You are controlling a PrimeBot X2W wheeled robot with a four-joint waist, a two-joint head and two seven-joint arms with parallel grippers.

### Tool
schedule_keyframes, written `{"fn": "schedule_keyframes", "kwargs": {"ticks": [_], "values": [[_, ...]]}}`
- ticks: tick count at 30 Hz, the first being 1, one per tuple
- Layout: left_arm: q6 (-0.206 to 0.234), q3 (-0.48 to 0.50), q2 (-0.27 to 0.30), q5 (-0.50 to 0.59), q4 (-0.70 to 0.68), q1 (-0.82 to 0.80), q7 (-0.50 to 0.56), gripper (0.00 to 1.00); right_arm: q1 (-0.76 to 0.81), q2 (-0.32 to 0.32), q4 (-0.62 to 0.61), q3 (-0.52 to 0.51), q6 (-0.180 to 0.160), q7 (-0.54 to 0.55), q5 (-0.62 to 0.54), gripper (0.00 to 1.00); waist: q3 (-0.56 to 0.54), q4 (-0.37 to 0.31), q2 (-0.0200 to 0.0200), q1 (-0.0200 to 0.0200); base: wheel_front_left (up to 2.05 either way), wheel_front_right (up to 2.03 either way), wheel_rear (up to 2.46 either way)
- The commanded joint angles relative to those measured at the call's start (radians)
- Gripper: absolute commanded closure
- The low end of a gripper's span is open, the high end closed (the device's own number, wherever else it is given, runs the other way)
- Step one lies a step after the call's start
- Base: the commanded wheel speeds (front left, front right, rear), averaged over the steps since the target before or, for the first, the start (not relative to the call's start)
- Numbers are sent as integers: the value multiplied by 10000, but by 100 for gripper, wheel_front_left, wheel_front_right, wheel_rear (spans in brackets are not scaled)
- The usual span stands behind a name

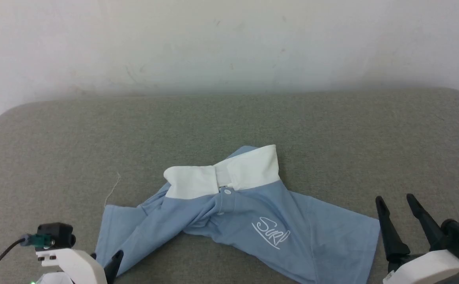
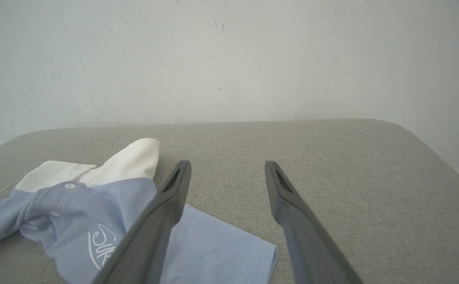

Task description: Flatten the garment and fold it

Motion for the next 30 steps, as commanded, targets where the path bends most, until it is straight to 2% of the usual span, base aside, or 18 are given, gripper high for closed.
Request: {"fn": "schedule_keyframes", "kwargs": {"ticks": [1,7,16,17,18,19,24,30], "values": [[-37,-42,53,-71,142,-52,103,0,-41,17,-30,19,-9,3,-59,0,58,-123,0,0,0,0,0],[-173,-447,-37,4,1403,-235,332,0,-109,17,21,58,-9,-7,-41,0,263,-413,0,0,0,0,0],[-434,-1441,-562,379,2968,-872,676,0,-235,17,-15,-18,-9,15,-50,0,598,-622,0,0,0,0,0],[-498,-1582,-628,421,3084,-928,733,39,-250,17,-7,-38,-9,16,-45,0,622,-624,0,0,0,0,0],[-530,-1641,-721,434,3181,-984,683,72,-269,17,0,-67,-9,18,-41,0,640,-625,0,0,0,0,0],[-564,-1679,-841,405,3288,-1022,619,100,-287,17,15,-115,-9,30,-46,0,643,-620,0,0,0,0,0],[-611,-1546,-1161,236,3587,-989,77,100,-330,17,242,-283,-9,471,-48,0,566,-562,0,0,0,0,0],[-394,-988,-1303,185,3041,-854,-1080,100,-387,-141,1340,-203,-9,2674,-98,0,460,-276,0,0,0,0,0]]}}
